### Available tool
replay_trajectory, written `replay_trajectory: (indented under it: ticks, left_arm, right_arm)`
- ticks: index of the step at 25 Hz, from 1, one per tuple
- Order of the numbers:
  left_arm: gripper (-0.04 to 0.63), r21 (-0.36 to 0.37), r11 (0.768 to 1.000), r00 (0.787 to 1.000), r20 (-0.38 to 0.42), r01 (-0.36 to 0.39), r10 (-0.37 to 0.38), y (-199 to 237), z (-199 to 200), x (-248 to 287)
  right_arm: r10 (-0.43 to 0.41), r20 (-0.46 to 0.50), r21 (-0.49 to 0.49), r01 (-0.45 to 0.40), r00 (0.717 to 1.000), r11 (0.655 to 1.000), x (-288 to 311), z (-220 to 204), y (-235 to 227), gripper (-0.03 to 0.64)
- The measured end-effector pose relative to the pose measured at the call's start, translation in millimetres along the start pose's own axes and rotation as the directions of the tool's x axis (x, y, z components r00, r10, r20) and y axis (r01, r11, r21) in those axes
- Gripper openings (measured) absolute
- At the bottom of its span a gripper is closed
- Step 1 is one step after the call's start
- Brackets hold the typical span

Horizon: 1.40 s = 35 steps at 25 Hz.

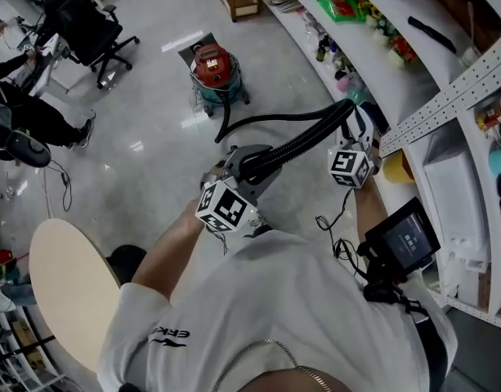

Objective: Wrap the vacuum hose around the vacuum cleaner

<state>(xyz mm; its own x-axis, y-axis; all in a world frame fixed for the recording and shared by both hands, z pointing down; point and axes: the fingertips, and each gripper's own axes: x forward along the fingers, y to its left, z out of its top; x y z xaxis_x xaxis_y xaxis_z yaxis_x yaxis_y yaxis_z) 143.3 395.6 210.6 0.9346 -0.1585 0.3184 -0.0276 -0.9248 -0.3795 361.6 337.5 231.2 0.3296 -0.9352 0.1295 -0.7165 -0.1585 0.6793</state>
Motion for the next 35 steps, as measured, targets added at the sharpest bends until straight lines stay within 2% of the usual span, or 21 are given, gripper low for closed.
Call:
replay_trajectory:
  ticks: [4, 8, 11, 14, 17, 20, 22, 28, 35]
  left_arm:
    - [0.166, -0.006, 1.0, 0.999, 0.021, 0.03, -0.03, 28, 0, -5]
    - [0.166, -0.041, 0.998, 0.997, 0.063, 0.044, -0.041, 53, -1, -14]
    - [0.164, -0.084, 0.995, 0.994, 0.1, 0.045, -0.036, 72, 6, -24]
    - [0.164, -0.143, 0.989, 0.994, 0.105, 0.026, -0.011, 98, -3, -35]
    - [0.166, -0.164, 0.986, 0.996, 0.089, 0.016, -0.001, 112, -14, -40]
    - [0.166, -0.155, 0.988, 0.998, 0.056, 0.007, 0.002, 117, -27, -40]
    - [0.166, -0.147, 0.989, 1.0, 0.023, 0.004, -0.001, 121, -41, -38]
    - [0.166, -0.165, 0.986, 0.998, -0.066, -0.021, 0.01, 153, -82, -19]
    - [0.166, -0.172, 0.982, 0.991, -0.118, -0.077, 0.057, 204, -103, 8]
  right_arm:
    - [-0.005, 0.011, 0.009, 0.005, 1.0, 1.0, 29, 13, 10, 0.242]
    - [0.036, -0.026, -0.002, -0.036, 0.999, 0.999, 56, 13, 35, 0.244]
    - [0.033, -0.067, 0.023, -0.031, 0.997, 0.999, 67, 7, 39, 0.244]
    - [0.05, -0.055, 0.016, -0.049, 0.997, 0.999, 74, 15, 44, 0.244]
    - [0.087, -0.057, -0.02, -0.088, 0.995, 0.996, 81, 20, 57, 0.244]
    - [0.099, -0.073, -0.001, -0.1, 0.992, 0.995, 85, 16, 58, 0.239]
    - [0.09, -0.073, -0.004, -0.09, 0.993, 0.996, 91, 17, 51, 0.173]
    - [0.089, -0.022, -0.114, -0.091, 0.996, 0.989, 137, 38, 37, 0.172]
    - [0.113, 0.024, -0.159, -0.108, 0.993, 0.981, 207, 59, 28, 0.172]
